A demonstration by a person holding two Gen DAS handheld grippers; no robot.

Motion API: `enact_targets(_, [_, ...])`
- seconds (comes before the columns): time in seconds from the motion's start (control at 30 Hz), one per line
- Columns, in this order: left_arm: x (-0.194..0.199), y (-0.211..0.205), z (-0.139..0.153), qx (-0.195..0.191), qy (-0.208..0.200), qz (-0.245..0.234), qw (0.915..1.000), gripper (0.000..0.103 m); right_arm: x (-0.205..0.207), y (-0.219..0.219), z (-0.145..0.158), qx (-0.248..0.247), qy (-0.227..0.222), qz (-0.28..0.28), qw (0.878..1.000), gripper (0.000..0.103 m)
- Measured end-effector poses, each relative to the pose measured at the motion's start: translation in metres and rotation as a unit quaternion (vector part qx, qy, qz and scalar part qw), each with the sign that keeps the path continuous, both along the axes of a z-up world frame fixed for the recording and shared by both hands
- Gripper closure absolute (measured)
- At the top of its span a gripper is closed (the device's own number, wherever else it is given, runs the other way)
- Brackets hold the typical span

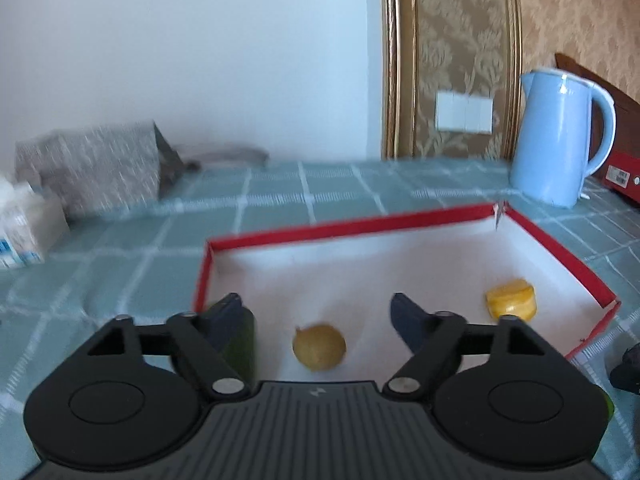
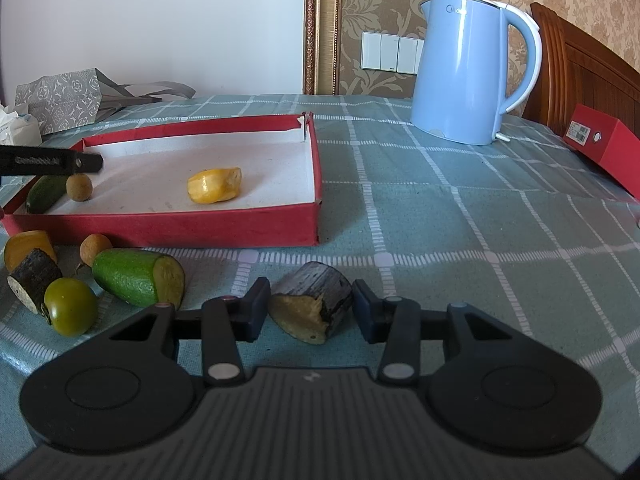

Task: Organize fruits
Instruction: 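Carry the round yellow fruit into the tray and open the left gripper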

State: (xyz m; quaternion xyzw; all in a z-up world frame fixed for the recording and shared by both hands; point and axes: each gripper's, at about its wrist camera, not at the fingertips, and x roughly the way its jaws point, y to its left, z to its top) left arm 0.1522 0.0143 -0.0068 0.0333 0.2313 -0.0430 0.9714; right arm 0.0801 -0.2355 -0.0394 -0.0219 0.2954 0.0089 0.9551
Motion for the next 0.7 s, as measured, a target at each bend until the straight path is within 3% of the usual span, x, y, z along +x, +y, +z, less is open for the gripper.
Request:
enact_targets(0.1, [-0.012, 0.004, 0.005, 0.006, -0.028, 0.016, 0.9995, 0.019, 0.0, 0.0, 0.0, 0.0, 0.0, 0.0, 1.0, 0.061])
enact_targets(0.33, [-0.056, 0.036, 0.014, -0.05, -0.061, 0.058, 0.9952, 0.017, 0.0, 0.0, 0.0, 0.001, 0.0, 0.0, 1.0, 0.061])
enact_targets(0.4, [-0.069, 0.046, 0.013, -0.065, -0.062, 0.07, 0.9935, 0.013, -0.001, -0.001, 0.001, 0.005, -0.001, -0.001, 1.0, 0.062])
enact_targets(0.7, [-0.086, 0.068, 0.001, -0.098, -0.033, 0.076, 0.9917, 0.012, -0.003, -0.013, 0.004, 0.028, -0.011, -0.014, 0.999, 0.062])
